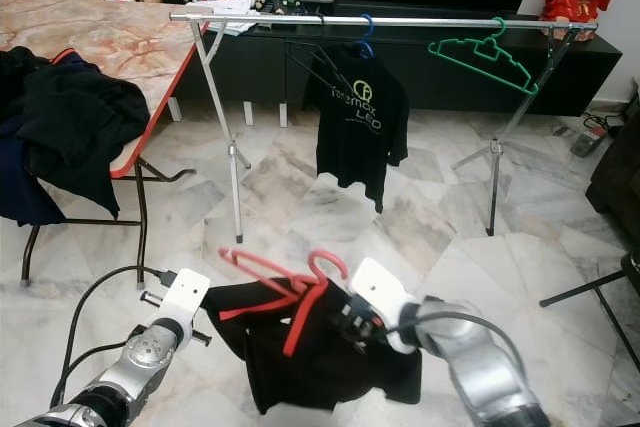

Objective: Hang hanger

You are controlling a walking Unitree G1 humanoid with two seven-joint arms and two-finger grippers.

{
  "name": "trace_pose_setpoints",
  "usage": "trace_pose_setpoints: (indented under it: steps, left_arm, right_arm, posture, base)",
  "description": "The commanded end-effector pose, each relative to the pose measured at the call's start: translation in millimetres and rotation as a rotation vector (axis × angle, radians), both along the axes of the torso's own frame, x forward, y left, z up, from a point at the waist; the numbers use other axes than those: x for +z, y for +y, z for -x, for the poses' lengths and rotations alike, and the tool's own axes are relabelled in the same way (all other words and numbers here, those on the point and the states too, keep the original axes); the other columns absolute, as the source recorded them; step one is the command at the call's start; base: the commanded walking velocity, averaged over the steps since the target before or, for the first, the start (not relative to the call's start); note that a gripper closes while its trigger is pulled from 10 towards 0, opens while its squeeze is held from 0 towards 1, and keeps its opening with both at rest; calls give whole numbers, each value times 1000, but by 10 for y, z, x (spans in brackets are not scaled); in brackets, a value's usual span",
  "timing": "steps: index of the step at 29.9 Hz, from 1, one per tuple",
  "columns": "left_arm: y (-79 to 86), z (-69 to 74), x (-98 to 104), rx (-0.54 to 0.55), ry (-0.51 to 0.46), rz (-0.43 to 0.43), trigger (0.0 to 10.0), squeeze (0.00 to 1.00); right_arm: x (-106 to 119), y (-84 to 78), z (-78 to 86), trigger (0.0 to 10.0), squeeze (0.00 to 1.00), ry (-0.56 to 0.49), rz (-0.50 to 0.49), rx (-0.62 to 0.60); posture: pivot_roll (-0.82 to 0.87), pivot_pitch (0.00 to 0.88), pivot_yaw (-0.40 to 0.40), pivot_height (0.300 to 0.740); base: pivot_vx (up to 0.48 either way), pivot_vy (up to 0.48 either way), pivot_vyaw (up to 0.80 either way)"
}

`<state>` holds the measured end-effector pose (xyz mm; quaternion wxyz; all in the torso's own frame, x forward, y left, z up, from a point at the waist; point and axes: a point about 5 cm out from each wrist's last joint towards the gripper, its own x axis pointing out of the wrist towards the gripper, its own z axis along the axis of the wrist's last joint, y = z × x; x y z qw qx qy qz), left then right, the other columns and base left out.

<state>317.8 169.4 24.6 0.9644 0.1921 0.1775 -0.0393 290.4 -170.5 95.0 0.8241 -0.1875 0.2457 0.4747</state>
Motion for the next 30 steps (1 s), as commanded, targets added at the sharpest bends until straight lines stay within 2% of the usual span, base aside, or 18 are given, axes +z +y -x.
trace_pose_setpoints:
  steps: [1, 5, 9, 12, 16, 18, 19, 24, 26, 30]
  left_arm:
    - [94, 27, -37, 30, 33, -7, 0, 0]
    - [96, 31, -46, 26, 45, -6, 0, 0]
    - [89, 35, -52, 24, 49, 0, 0, 0]
    - [82, 37, -56, 22, 51, 1, 0, 0]
    - [77, 37, -58, 18, 53, 2, 0, 0]
    - [74, 35, -55, 17, 53, 3, 0, 0]
    - [72, 31, -52, 16, 53, 5, 0, 0]
    - [63, 27, -50, 1, 60, 12, 0, 0]
    - [45, 28, -53, -22, 67, 19, 0, 0]
    - [26, 32, -56, -50, 76, 27, 0, 0]
  right_arm:
    - [-53, -190, 66, 0, 0, 42, 17, 0]
    - [-151, -312, 161, 0, 0, 103, 48, 57]
    - [-285, -528, 205, 0, 0, 132, 219, 76]
    - [-320, -597, 195, 0, 0, 130, 271, 66]
    - [-344, -612, 211, 0, 0, 143, 295, 91]
    - [-363, -622, 198, 0, 0, 123, 337, 93]
    - [-379, -628, 165, 0, 0, 97, 371, 74]
    - [-394, -608, 28, 0, 0, 15, 395, -13]
    - [-383, -578, -38, 0, 0, -21, 385, -63]
    - [-388, -484, -71, 0, 0, -27, 337, -73]
  posture:
    - [-38, 122, -26, 740]
    - [-40, 119, -19, 740]
    - [-39, 118, -17, 740]
    - [-40, 115, -15, 740]
    - [-41, 112, -13, 740]
    - [-41, 112, -13, 740]
    - [-41, 112, -13, 740]
    - [-36, 116, -16, 740]
    - [-28, 122, -18, 740]
    - [-27, 123, -18, 740]
  base:
    - [0, 0, 0]
    - [0, 0, 0]
    - [0, 0, 0]
    - [0, 0, 0]
    - [0, 0, 0]
    - [0, 0, 0]
    - [0, 0, 0]
    - [0, 0, 0]
    - [0, 0, 0]
    - [0, 0, 0]
